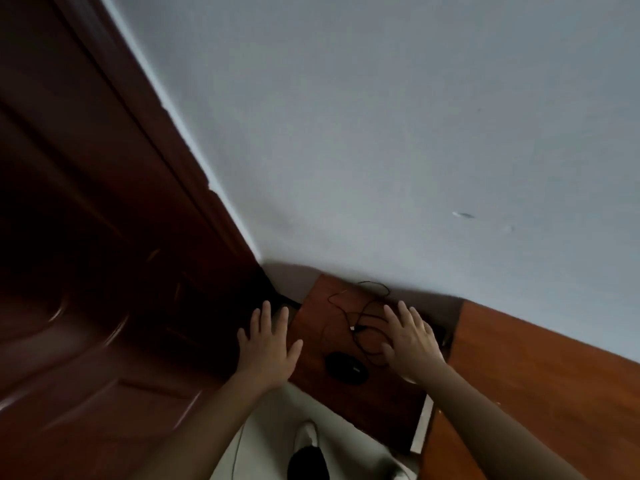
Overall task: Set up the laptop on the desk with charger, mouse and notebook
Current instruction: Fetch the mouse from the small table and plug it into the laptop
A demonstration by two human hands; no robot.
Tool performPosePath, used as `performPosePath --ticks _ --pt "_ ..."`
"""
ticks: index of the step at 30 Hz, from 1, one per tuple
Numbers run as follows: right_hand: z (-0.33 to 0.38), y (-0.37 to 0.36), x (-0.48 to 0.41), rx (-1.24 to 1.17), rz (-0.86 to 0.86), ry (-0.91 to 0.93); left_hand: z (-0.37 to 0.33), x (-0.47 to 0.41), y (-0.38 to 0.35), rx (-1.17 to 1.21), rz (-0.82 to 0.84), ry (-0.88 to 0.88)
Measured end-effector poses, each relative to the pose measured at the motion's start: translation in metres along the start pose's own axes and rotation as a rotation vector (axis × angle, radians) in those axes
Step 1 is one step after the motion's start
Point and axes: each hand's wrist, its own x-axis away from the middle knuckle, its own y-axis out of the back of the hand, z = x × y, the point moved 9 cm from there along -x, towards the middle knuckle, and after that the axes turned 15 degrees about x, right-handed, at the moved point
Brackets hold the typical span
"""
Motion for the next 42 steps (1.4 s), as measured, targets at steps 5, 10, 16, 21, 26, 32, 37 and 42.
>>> performPosePath --ticks 5,10,16,21,26,32,37,42 --pt "-0.019 -0.018 -0.012 -0.077 0.11 -0.28 -0.005 -0.08 -0.018 -0.087 0.172 -0.166" --pt "-0.009 -0.035 -0.024 -0.116 0.216 -0.395 -0.019 -0.133 -0.034 -0.073 0.276 -0.283" --pt "0.037 -0.076 -0.038 -0.258 0.218 -0.43 -0.016 -0.16 -0.075 -0.033 0.365 -0.385" --pt "0.098 -0.15 -0.047 -0.288 0.301 -0.25 -0.014 -0.178 -0.095 0.139 0.365 -0.507" --pt "0.121 -0.186 -0.039 -0.212 0.22 -0.181 -0.042 -0.184 -0.111 0.246 0.273 -0.805" --pt "0.116 -0.198 -0.025 -0.293 0.152 -0.183 -0.119 -0.189 -0.16 0.161 0.186 -1.016" --pt "0.11 -0.211 -0.011 -0.288 0.107 -0.176 -0.145 -0.202 -0.239 -0.254 0.368 -0.844" --pt "0.106 -0.22 0.001 -0.263 0.07 -0.2 -0.118 -0.217 -0.236 -0.157 0.301 -0.656"
